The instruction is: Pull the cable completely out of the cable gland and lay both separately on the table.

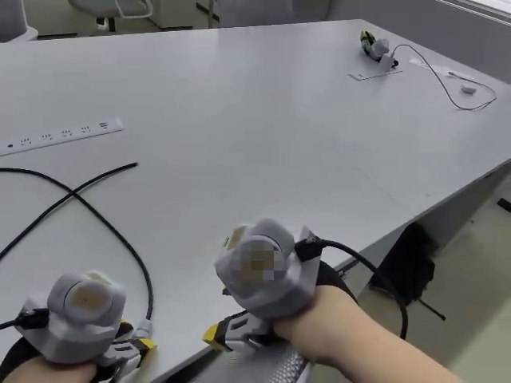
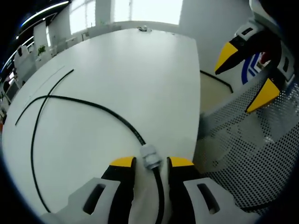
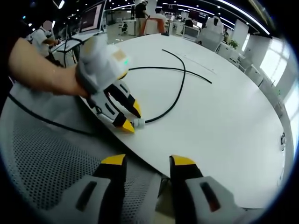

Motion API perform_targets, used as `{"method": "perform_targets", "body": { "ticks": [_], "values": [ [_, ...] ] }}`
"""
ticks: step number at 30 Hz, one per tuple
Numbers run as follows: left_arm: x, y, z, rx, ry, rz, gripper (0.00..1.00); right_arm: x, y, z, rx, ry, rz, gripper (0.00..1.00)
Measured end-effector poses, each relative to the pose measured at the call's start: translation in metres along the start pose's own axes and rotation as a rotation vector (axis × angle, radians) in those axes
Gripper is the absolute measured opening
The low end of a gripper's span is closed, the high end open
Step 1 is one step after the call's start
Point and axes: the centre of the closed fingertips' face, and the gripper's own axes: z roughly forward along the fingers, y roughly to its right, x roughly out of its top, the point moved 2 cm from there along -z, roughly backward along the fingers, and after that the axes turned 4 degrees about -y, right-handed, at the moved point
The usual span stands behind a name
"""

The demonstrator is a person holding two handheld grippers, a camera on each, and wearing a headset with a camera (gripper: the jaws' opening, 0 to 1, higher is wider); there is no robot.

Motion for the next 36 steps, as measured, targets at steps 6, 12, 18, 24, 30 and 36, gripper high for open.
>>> {"method": "perform_targets", "body": {
  "ticks": [6,12,18,24,30,36],
  "values": [
    [-0.002,-0.001,-0.004,-0.01,0.019,0.024,0.18,0.001,-0.001,0.0,-0.004,0.004,-0.001,0.36],
    [0.005,-0.002,-0.018,-0.03,0.02,0.077,0.17,0.002,-0.002,-0.001,0.003,0.011,-0.01,0.35],
    [0.018,-0.004,-0.036,-0.066,0.034,0.1,0.17,0.003,-0.004,0.0,0.025,0.013,-0.016,0.34],
    [0.03,-0.007,-0.064,-0.079,0.055,0.114,0.17,-0.001,-0.007,0.001,0.049,-0.011,-0.016,0.32],
    [0.037,-0.013,-0.099,-0.052,0.083,0.167,0.17,-0.001,-0.012,0.003,0.089,-0.013,-0.019,0.31],
    [0.031,-0.015,-0.136,-0.007,0.105,0.222,0.17,-0.001,-0.014,0.003,0.109,-0.013,-0.029,0.31]
  ]
}}
